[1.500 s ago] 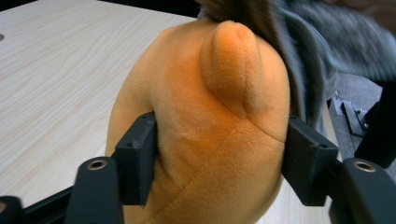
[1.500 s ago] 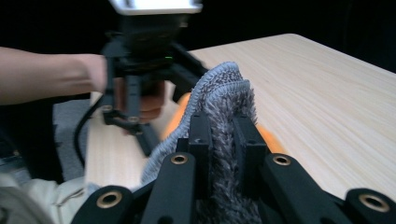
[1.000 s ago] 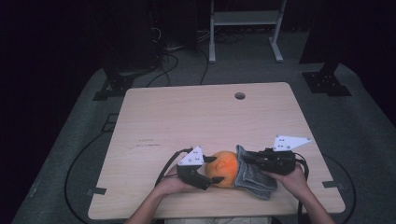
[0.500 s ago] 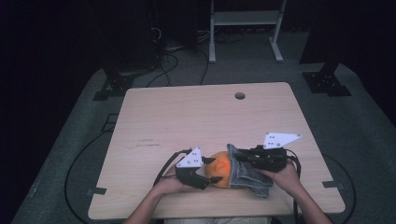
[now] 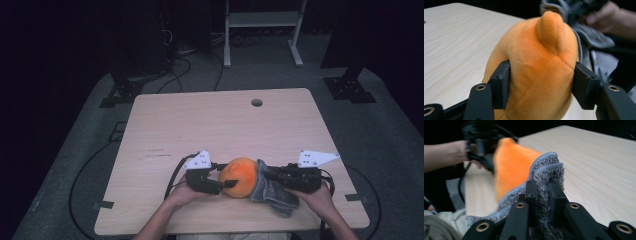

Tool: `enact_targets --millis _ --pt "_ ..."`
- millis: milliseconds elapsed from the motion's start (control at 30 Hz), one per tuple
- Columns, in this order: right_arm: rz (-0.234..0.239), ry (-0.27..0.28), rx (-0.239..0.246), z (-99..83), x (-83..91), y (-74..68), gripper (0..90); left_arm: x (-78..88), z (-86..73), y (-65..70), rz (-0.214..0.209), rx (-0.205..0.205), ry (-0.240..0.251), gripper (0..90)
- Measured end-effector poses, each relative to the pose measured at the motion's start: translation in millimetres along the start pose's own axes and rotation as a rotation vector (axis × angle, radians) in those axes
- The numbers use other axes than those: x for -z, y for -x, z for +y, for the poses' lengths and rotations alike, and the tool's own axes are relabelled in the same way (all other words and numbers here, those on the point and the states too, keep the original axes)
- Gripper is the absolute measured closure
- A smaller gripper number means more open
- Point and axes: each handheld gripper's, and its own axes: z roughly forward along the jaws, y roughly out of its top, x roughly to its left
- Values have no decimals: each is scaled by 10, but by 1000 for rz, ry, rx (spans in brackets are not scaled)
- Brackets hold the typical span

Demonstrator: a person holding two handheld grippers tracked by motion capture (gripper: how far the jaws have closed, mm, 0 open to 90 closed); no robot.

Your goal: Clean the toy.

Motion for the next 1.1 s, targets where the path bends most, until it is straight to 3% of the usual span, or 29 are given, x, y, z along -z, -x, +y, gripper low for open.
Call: enact_targets --millis 33,100,167,233,267,300,333,433,500,633,667,700,767,800,933,1033,1067,1100 --pt "0 0 0 0 0 0 794 15 8 -9 -3 9 11 397" --pt "21 9 47 125 -115 -91 793 41 2 -11 5 7 -1 398" --pt "22 5 55 151 -152 -86 793 50 -4 -18 12 12 -4 398" --pt "18 3 40 156 -210 -19 793 68 -14 -45 28 41 -6 390" --pt "-15 -3 18 117 -242 79 793 56 -21 -61 10 66 -16 321" --pt "-15 -3 18 117 -242 79 793 56 -21 -61 10 66 -16 279" --pt "-31 -7 -19 55 -249 166 793 35 -27 -41 8 36 -31 261" --pt "-47 -13 -26 23 -224 179 793 24 -27 -26 13 14 -33 291" --pt "-42 -15 -12 34 -200 128 794 17 -30 -23 28 7 -29 356" --pt "-6 -15 47 110 -229 -46 795 -31 -18 23 61 -4 -23 400" --pt "32 -6 71 183 -259 -133 795 -41 -12 38 65 -10 -28 414" --pt "32 -6 71 183 -259 -133 795 -64 -6 68 69 -25 -30 414" --pt "42 -17 126 316 -316 -230 795 -113 4 144 77 -74 -48 433" --pt "26 -13 136 351 -320 -225 795 -149 5 213 85 -120 -60 435" --pt "5 -15 101 369 -294 -104 795 -139 1 221 71 -130 -62 431" --pt "2 -24 71 288 -264 -37 795 -129 9 178 56 -116 -53 330" --pt "3 -22 63 261 -250 -38 796 -139 19 167 65 -101 -50 184" --pt "23 -24 53 229 -224 -61 796 -162 26 155 81 -94 -70 125"
